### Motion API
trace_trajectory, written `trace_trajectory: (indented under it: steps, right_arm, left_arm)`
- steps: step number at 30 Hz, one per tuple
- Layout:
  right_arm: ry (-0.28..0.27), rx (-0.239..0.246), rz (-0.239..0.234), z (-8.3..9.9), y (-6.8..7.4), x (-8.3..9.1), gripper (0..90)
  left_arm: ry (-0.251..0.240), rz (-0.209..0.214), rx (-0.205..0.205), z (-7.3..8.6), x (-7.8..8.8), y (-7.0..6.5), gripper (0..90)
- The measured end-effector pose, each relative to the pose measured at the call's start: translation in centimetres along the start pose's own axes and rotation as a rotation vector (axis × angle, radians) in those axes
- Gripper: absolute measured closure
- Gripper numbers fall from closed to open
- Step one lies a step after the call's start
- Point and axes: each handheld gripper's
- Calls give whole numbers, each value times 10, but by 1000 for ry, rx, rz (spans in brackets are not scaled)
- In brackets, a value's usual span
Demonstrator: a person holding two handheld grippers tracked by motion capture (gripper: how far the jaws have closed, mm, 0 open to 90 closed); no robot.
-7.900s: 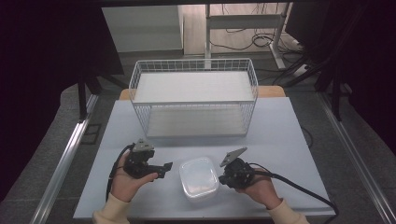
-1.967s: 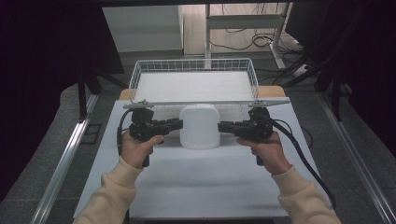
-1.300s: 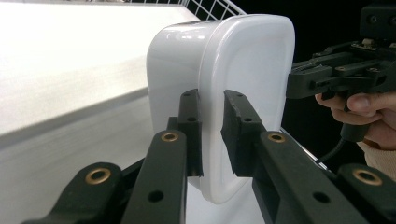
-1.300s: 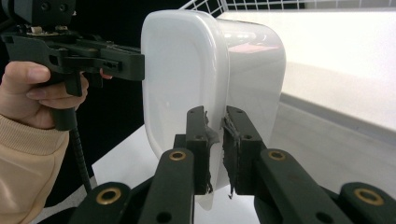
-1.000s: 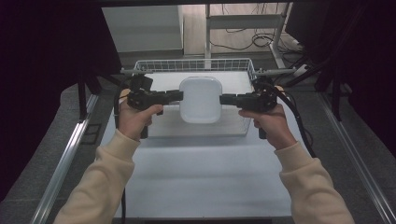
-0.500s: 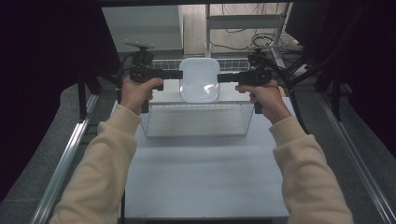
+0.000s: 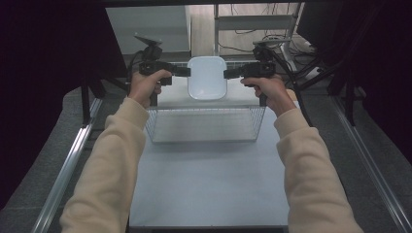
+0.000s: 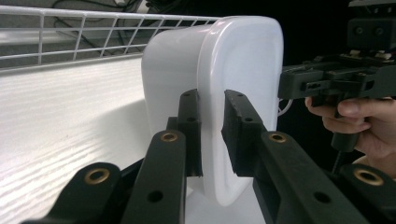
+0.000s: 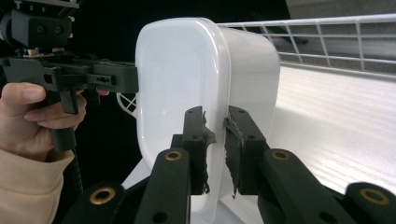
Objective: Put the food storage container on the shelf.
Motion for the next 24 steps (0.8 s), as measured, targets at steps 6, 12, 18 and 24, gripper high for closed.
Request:
trace_trajectory:
  steps: [6, 12, 18, 24]
  right_arm:
    - [30, -104, -9, -9, -14, -8, 737]
    - [45, -193, 6, -14, -22, -18, 702]
    - [38, -261, 12, -13, -31, -25, 663]
    - [0, -253, -2, -8, -32, -23, 576]
  left_arm:
    - [13, 34, 98, -10, -11, 18, 753]
    - [6, 79, 195, -14, -21, 38, 727]
    - [-9, 89, 225, -11, -30, 47, 710]
    - [-14, 61, 200, -7, -32, 44, 602]
Point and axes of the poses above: each handheld gripper's, and its own axes: x roughly backward along the jaws, z roughly out of its underside, y roughly to its left, and after that the axes turned 3 degrees about x, right-handed
